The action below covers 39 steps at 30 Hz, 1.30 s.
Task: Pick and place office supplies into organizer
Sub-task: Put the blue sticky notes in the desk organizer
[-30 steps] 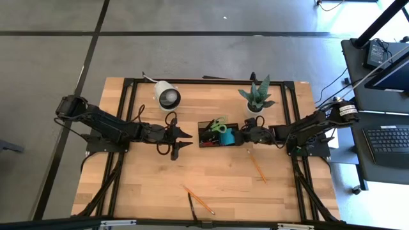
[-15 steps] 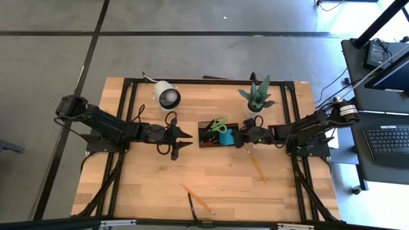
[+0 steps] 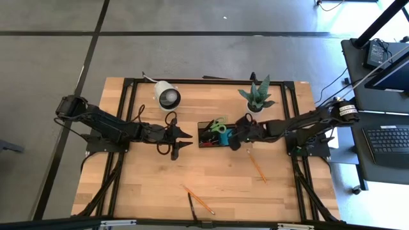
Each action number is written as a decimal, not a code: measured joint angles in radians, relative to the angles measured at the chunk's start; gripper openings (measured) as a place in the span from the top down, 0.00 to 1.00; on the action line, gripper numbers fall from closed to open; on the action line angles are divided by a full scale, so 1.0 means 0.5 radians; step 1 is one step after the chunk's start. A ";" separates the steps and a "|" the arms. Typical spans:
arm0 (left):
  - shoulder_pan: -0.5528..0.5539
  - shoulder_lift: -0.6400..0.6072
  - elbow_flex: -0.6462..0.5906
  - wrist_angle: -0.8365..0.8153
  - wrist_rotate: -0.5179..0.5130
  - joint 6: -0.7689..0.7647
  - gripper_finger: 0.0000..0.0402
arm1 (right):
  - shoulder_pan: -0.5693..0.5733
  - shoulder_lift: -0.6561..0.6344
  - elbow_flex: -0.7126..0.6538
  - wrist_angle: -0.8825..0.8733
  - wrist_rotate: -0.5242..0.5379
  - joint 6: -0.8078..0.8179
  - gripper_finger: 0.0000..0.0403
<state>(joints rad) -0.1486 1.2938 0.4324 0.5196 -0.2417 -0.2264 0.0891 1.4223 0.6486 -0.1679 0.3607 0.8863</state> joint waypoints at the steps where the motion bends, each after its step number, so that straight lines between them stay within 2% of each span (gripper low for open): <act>1: 0.000 0.000 0.000 0.000 0.000 0.000 0.68 | 0.000 0.000 0.052 -0.068 0.001 -0.021 0.95; 6: -0.001 0.000 0.000 -0.001 0.000 0.000 0.68 | -0.006 0.000 0.233 -0.342 0.005 -0.118 0.95; 13: 0.000 0.000 0.000 -0.002 0.000 -0.097 0.68 | -0.029 -0.001 0.227 -0.519 0.006 -0.001 0.95; 29: -0.001 0.000 0.000 -0.013 0.000 -0.098 0.68 | -0.031 0.036 0.227 -0.610 -0.010 -0.082 0.94; 33: 0.000 0.000 0.000 -0.015 0.000 -0.099 0.68 | -0.031 0.047 0.227 -0.597 -0.020 -0.105 0.90; 39: 0.000 0.000 0.000 -0.015 0.000 -0.105 0.68 | -0.030 0.047 0.227 -0.585 -0.042 -0.056 0.77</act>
<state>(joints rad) -0.1486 1.2938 0.4324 0.5121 -0.2417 -0.2787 0.0742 1.4460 0.7623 -0.4602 0.3397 0.8585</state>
